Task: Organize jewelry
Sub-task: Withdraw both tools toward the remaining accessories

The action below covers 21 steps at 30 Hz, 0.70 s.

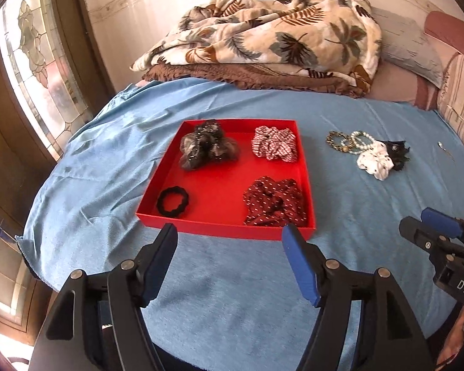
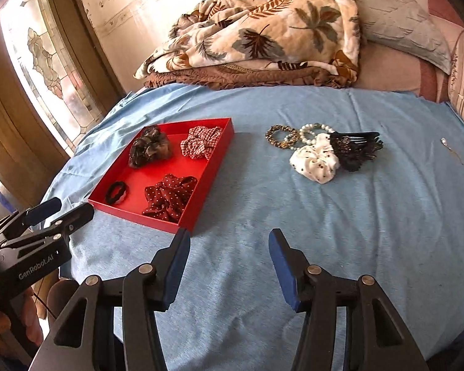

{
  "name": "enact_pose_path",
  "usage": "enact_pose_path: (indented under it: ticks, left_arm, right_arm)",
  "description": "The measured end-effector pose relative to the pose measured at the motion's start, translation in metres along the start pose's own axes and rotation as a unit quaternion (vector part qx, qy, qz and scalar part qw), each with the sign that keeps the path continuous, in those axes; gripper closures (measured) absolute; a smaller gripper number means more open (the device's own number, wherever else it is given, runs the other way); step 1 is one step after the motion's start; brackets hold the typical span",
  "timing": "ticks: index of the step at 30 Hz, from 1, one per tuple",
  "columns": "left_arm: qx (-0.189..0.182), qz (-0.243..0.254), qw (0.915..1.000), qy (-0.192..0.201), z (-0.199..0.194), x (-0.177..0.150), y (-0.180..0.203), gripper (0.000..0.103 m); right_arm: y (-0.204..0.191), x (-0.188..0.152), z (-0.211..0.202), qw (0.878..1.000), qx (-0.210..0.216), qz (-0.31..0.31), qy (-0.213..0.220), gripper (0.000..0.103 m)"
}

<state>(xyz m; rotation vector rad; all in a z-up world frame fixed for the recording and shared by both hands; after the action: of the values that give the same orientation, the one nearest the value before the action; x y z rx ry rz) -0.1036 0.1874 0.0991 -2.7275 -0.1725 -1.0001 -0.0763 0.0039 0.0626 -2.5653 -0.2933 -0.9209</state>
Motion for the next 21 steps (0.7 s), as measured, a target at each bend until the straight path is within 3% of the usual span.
enact_pose_path:
  ticks: [13, 21]
  left_arm:
    - [-0.017, 0.030, 0.9994, -0.002, -0.007, -0.001, 0.031, 0.033]
    - [-0.042, 0.039, 0.9982, -0.015, 0.000, 0.002, 0.051, 0.033]
  right_arm:
    - [0.032, -0.003, -0.012, 1.000, -0.015, 0.023, 0.014, 0.040]
    - [0.081, -0.009, -0.016, 0.998, -0.051, 0.043, 0.011, 0.039]
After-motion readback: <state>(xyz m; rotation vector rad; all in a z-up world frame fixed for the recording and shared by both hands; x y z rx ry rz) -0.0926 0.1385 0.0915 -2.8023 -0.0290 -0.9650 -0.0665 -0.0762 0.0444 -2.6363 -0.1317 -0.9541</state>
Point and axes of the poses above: each gripper's, at about its wrist camera, not at the fingertips, and z roughly the way its jaws point, y to its right, x to its top, the point moved 7 cm from there along z, roughly the way its jaws point, and after that the axes turned 4 degrees about x, right-handed, at the moved point
